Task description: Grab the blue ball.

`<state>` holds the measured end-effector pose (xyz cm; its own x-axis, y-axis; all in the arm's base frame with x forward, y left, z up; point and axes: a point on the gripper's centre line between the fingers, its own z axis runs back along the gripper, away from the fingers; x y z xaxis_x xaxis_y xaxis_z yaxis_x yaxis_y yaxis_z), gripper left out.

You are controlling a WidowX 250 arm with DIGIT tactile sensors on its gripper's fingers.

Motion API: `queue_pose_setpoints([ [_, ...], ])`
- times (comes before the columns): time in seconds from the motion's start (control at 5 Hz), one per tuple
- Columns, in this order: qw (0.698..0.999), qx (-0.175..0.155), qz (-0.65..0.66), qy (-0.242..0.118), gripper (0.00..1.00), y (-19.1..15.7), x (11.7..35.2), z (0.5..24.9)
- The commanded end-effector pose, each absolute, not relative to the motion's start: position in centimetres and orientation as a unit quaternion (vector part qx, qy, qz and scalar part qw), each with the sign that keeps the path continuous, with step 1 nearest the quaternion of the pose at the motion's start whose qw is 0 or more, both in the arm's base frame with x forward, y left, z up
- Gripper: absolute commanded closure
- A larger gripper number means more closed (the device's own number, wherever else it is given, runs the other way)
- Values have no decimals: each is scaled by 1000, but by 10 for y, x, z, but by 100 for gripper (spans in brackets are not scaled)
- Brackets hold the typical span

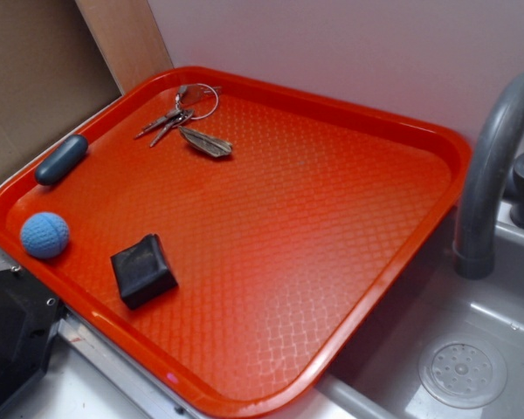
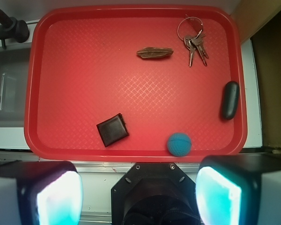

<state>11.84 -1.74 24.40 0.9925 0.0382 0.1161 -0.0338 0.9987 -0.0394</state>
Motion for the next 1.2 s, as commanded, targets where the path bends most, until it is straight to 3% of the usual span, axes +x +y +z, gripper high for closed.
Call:
queue_pose_setpoints([
  [0.0,998,-19,18,-59,0,-17,118,244],
  [0.2,998,31,17,-45,0,7,134,194],
  [0.4,998,40,-9,-41,0,36,133,144],
  [0.6,999,11,-15,-26,0,49,122,93],
  [0.8,999,-52,-12,7,0,52,117,42],
  [1.0,993,-98,-44,42,0,24,115,14],
])
